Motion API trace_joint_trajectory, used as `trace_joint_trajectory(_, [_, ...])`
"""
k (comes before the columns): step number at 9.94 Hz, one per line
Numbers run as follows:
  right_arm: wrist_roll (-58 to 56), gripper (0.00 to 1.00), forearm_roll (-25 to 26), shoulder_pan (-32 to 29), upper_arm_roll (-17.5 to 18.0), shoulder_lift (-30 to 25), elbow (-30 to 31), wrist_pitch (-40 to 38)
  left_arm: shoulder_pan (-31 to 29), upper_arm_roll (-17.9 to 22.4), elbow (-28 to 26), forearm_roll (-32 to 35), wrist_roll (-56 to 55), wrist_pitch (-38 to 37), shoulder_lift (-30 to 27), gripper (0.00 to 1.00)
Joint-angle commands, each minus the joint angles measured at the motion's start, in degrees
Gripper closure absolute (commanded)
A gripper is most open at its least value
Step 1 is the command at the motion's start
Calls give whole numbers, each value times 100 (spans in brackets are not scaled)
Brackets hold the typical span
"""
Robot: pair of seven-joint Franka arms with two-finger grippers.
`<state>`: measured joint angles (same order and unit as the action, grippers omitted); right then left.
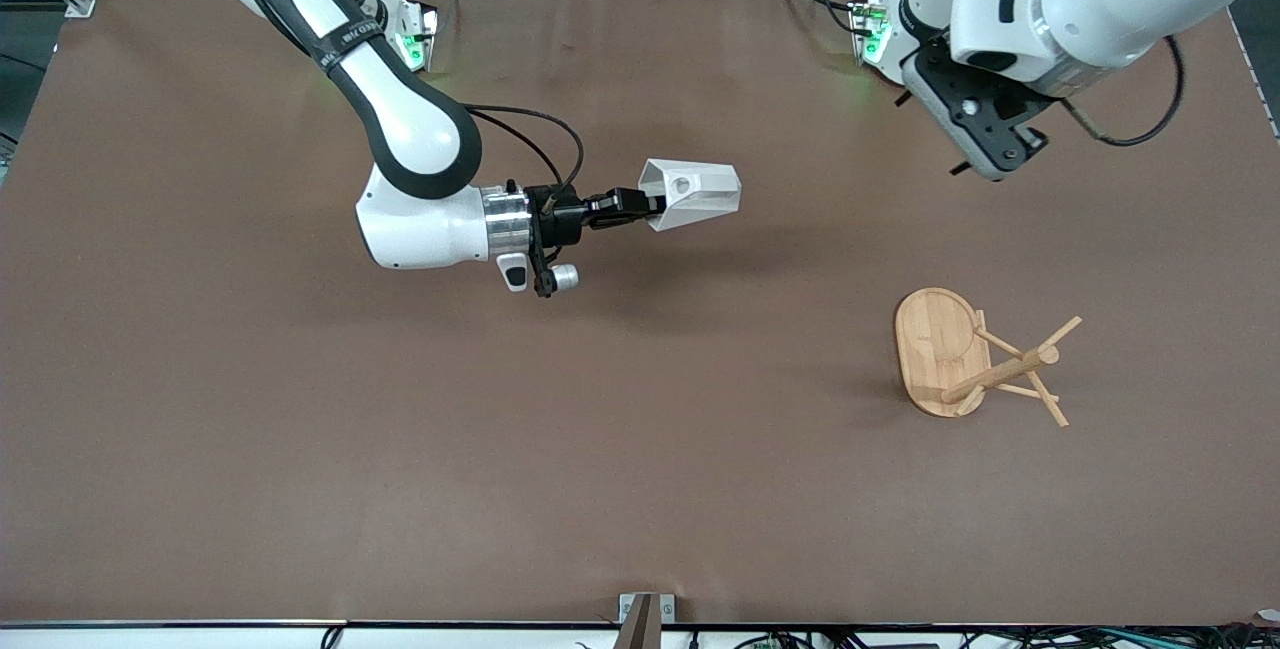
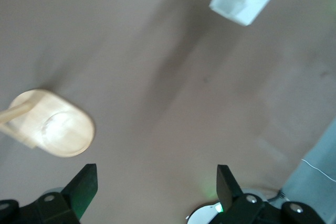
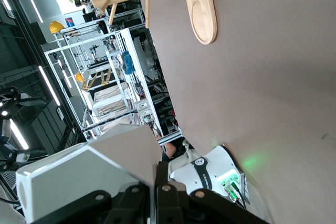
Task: Hang cup on rack
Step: 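Move the left gripper to the cup's open end and grasp it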
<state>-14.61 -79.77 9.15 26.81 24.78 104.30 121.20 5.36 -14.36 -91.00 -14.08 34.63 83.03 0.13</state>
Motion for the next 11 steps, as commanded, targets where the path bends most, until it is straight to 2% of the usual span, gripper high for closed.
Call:
trace_joint_trajectory(1, [2,100,-170,-150,140,-105,135,17,-26,-49,-181,-636,421,72,302,3])
trace_joint_trajectory(4, [2,100,-170,-124,149,-123,143,26,0,-313,-190,-937,589,212,619,4])
trace_joint_trajectory(9, [2,100,-170,-115,149,-123,135,35,-35,-1147,-944,-1044,492,1230,558,2])
trace_joint_trajectory(11, [2,100,-170,-124,149,-140,143,26,-17,-1157,-990,-1044,492,1591,637,2])
